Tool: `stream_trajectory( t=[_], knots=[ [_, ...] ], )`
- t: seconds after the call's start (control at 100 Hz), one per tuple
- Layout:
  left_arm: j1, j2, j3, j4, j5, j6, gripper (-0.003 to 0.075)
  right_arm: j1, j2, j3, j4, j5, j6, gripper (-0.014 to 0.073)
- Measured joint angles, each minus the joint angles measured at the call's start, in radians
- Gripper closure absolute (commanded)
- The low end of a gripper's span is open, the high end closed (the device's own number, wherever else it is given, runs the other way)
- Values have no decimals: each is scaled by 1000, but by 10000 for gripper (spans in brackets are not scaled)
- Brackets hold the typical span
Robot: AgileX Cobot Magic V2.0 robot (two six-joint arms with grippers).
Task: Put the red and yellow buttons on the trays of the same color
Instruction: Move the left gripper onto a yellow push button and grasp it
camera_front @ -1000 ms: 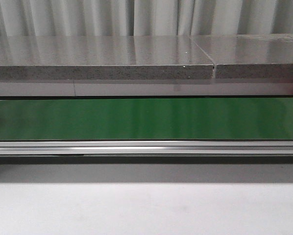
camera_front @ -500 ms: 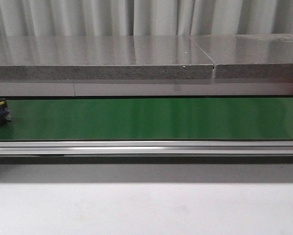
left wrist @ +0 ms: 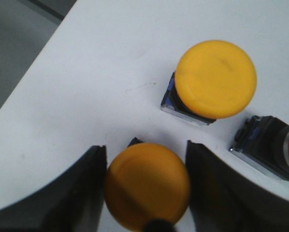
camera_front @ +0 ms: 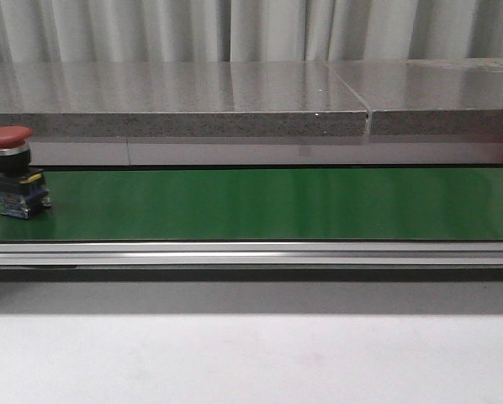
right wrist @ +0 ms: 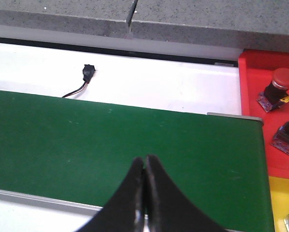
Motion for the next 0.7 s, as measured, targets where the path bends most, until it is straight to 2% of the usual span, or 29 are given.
stream_trajectory(
  t=[0.12, 0.28, 0.46, 0.7],
  knots=[
    [0, 0, -2, 1, 13, 1, 637, 0, 0, 0, 0, 0, 0, 661],
    [0, -46, -2, 3, 44, 1, 702, 0, 0, 0, 0, 0, 0, 661],
    [-13, -180, -2, 3, 69, 1, 712, 0, 0, 0, 0, 0, 0, 661],
    [-92, -372, -2, 1, 142, 1, 712, 0, 0, 0, 0, 0, 0, 661]
  ],
)
